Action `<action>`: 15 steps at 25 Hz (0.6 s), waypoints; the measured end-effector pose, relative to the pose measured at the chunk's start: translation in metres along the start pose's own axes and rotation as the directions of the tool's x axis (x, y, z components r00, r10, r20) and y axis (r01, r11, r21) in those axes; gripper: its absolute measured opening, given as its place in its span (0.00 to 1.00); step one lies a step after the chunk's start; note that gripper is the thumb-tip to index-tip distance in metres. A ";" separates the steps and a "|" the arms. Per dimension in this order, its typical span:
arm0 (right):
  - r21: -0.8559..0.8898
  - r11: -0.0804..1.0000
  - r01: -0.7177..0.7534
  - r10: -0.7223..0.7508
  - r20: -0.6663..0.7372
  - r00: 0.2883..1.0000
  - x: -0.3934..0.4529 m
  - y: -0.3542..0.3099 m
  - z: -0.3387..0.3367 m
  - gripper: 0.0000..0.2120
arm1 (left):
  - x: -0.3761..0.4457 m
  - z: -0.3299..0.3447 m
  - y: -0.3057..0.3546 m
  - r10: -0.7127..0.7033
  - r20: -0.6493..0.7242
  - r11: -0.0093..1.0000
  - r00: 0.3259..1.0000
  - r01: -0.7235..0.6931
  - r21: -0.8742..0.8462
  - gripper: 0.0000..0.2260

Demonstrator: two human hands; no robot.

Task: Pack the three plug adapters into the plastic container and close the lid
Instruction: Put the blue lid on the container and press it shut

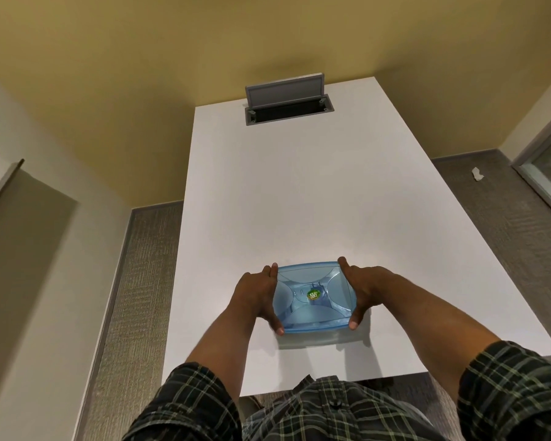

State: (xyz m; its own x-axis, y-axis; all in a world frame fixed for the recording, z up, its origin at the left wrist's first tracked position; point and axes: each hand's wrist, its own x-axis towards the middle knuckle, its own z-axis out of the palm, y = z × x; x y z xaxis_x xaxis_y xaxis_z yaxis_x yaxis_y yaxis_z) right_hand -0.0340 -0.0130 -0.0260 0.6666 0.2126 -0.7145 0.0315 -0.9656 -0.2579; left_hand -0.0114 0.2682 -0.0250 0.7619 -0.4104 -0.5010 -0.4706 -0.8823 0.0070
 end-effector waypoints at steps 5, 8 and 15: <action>0.022 1.000 0.014 -0.015 0.011 1.000 0.000 -0.001 -0.004 0.76 | -0.005 0.001 0.002 -0.004 -0.005 1.000 1.000 0.004 -0.015 0.74; -0.002 1.000 0.011 -0.011 0.007 1.000 -0.003 -0.002 -0.007 0.77 | -0.008 -0.002 0.003 -0.008 -0.002 1.000 1.000 0.008 0.007 0.74; -0.158 0.987 -0.024 0.011 -0.079 0.997 -0.004 -0.003 -0.004 0.80 | -0.007 0.001 0.002 0.005 -0.064 1.000 0.998 -0.005 0.011 0.71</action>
State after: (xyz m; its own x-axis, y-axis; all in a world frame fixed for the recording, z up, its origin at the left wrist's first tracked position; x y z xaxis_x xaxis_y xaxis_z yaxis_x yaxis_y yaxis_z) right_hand -0.0336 -0.0112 -0.0195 0.7235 0.1891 -0.6639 0.1331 -0.9819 -0.1346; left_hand -0.0181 0.2690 -0.0224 0.7862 -0.4288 -0.4450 -0.4789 -0.8779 -0.0001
